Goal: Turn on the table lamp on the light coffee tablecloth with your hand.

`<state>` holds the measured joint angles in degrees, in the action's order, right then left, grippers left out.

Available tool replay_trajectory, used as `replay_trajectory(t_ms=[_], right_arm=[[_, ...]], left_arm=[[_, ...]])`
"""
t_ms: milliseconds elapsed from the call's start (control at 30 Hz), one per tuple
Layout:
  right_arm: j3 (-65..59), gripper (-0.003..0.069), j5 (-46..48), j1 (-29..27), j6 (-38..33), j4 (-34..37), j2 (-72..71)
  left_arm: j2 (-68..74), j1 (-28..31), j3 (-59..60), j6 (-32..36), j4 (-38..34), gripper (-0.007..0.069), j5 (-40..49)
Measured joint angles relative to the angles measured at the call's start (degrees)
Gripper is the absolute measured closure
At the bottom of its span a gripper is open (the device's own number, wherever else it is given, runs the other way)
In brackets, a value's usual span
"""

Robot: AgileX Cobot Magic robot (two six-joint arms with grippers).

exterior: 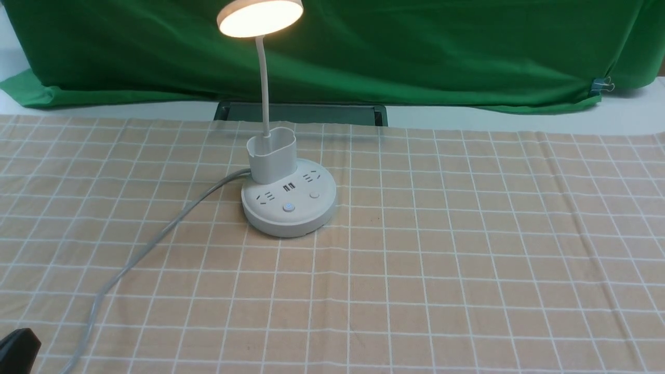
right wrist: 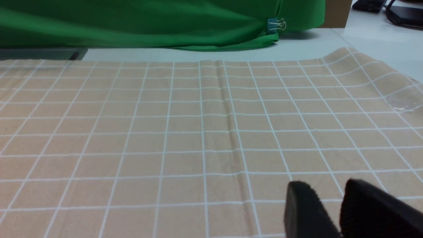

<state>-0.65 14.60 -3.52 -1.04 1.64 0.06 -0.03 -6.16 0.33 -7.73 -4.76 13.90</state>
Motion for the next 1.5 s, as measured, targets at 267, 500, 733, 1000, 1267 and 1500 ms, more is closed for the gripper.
replay_trajectory(t_ms=[267, 500, 733, 1000, 1267, 1500], right_arm=[[0.0, 0.0421, 0.0, 0.0, 0.0, 0.0, 0.0], [0.0, 0.0421, 0.0, 0.0, 0.0, 0.0, 0.0], [0.0, 0.0421, 0.0, 0.0, 0.0, 0.0, 0.0], [0.0, 0.0421, 0.0, 0.0, 0.0, 0.0, 0.0], [0.0, 0.0421, 0.0, 0.0, 0.0, 0.0, 0.0], [0.0, 0.0421, 0.0, 0.0, 0.0, 0.0, 0.0]], left_arm=[[0.0, 0.0, 0.0, 0.1, 0.3, 0.0623, 0.0], [0.0, 0.0, 0.0, 0.2, 0.8, 0.0623, 0.0], [0.0, 0.0, 0.0, 1.4, 1.3, 0.0623, 0.0], [0.0, 0.0, 0.0, 1.5, 1.4, 0.0623, 0.0], [0.0, 0.0, 0.0, 1.7, 1.4, 0.0623, 0.0], [-0.1, 0.0, 0.0, 1.8, 1.4, 0.0623, 0.0]])
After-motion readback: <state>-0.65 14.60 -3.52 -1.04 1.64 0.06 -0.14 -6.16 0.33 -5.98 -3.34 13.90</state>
